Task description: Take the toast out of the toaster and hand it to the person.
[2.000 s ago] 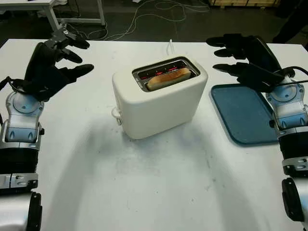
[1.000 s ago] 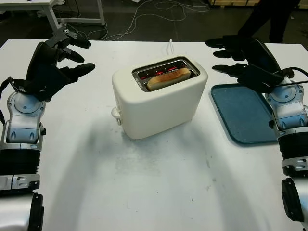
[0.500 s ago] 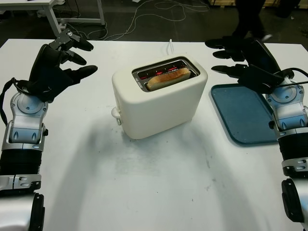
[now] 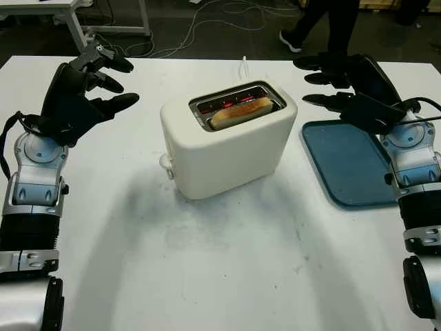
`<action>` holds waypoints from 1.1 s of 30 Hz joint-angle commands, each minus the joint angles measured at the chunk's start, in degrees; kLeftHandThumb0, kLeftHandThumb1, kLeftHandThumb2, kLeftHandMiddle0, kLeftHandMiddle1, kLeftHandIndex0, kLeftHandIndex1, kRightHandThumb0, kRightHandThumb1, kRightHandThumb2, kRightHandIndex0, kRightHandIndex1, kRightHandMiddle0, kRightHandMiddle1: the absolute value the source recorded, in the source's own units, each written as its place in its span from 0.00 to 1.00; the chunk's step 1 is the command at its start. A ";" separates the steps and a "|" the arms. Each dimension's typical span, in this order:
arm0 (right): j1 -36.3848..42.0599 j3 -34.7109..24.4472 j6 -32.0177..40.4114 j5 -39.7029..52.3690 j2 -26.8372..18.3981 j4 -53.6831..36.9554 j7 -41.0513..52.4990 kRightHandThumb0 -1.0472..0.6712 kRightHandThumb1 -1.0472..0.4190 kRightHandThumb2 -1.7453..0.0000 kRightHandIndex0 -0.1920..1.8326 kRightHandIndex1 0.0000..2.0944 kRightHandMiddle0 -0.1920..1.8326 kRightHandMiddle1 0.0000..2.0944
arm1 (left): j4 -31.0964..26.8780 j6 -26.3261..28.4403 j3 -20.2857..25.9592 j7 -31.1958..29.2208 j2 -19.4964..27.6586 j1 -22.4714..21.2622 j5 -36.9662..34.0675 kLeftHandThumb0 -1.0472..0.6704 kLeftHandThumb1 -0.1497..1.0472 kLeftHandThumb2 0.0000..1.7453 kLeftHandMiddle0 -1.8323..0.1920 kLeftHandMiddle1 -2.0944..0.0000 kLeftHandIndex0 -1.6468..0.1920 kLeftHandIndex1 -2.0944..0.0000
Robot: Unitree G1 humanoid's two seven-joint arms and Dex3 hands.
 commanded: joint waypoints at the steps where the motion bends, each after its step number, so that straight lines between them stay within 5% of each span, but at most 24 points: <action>1: -0.02 0.18 -1.45 0.38 0.41 0.25 0.03 0.53 0.11 1.00 0.47 0.02 0.43 0.00 | 0.52 -0.70 0.54 -0.52 -0.04 -0.05 -0.94 0.02 0.89 0.07 0.75 0.35 0.76 0.42; 33: 0.66 -0.44 -0.76 0.71 0.18 -0.73 0.07 0.53 0.10 1.00 0.46 0.01 0.43 0.00 | 1.19 -0.58 1.68 -0.62 -0.13 0.21 -1.84 0.02 0.89 0.05 0.75 0.35 0.75 0.43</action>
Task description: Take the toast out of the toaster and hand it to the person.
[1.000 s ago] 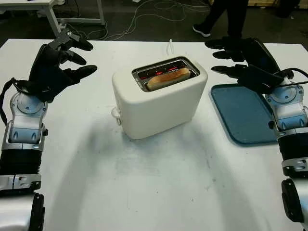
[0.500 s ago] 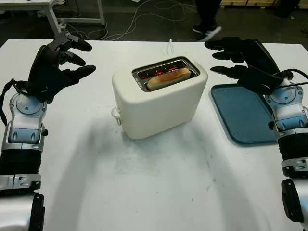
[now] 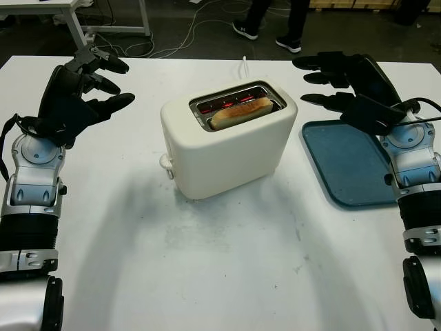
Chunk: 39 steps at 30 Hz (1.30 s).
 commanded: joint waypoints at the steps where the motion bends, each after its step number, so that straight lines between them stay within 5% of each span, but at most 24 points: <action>1: 0.61 -0.31 0.17 0.34 0.08 -0.72 -0.22 0.53 0.10 1.00 0.47 0.01 0.43 0.00 | -0.34 -0.25 0.62 -0.15 -0.16 0.23 -1.20 0.02 0.89 0.05 0.75 0.35 0.75 0.43; 39: 2.26 -0.43 2.50 0.80 0.58 -3.54 0.15 0.54 0.09 1.00 0.47 0.01 0.43 0.00 | 0.05 -0.63 0.07 0.17 0.00 0.80 -1.00 0.04 0.89 0.04 0.75 0.35 0.74 0.43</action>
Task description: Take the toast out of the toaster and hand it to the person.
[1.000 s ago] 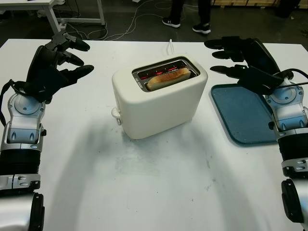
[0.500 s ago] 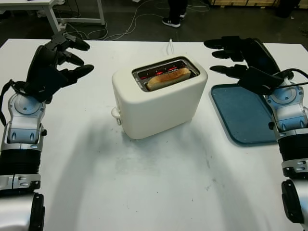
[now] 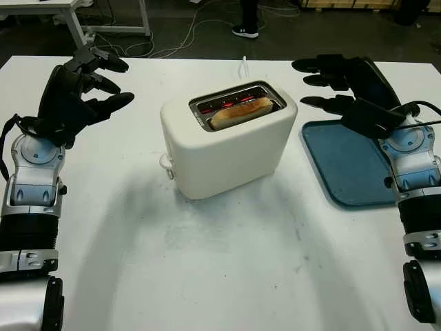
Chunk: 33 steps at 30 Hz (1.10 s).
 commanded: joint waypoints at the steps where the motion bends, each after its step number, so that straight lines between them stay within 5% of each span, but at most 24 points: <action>1: 0.51 -0.32 1.61 0.81 0.55 -1.07 0.33 0.53 0.09 1.00 0.47 0.00 0.43 0.00 | 0.06 -0.48 -0.11 0.03 0.25 0.82 0.39 0.04 0.89 0.04 0.75 0.35 0.74 0.43; 33: 0.45 -0.16 2.07 0.72 0.45 -1.24 0.72 0.52 0.09 1.00 0.47 0.01 0.43 0.00 | 0.41 -0.85 0.15 -0.35 0.11 0.78 -0.27 0.04 0.89 0.04 0.74 0.35 0.74 0.43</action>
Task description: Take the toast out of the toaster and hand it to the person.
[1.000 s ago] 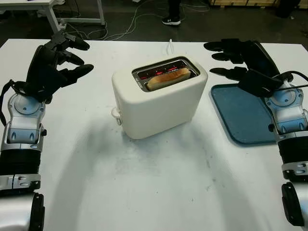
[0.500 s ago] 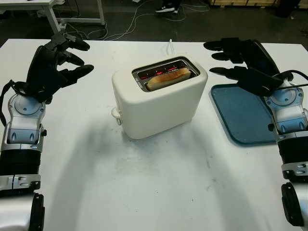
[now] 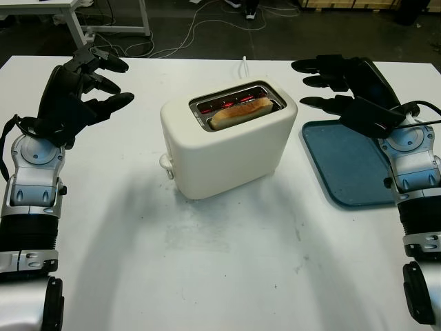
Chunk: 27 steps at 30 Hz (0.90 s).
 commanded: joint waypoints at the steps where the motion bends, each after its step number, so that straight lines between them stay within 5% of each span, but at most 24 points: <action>1: 0.38 -0.19 0.51 0.82 0.35 -0.03 0.51 0.51 0.09 1.00 0.47 0.00 0.43 0.00 | 0.19 -0.41 0.20 -0.22 0.05 0.66 -0.33 0.03 0.89 0.04 0.74 0.35 0.74 0.43; 27: 0.41 -0.26 -0.49 0.42 0.19 0.73 0.04 0.52 0.09 1.00 0.47 0.00 0.43 0.00 | -0.67 -0.71 0.11 0.73 -0.01 1.38 0.32 0.04 0.89 0.05 0.75 0.36 0.74 0.43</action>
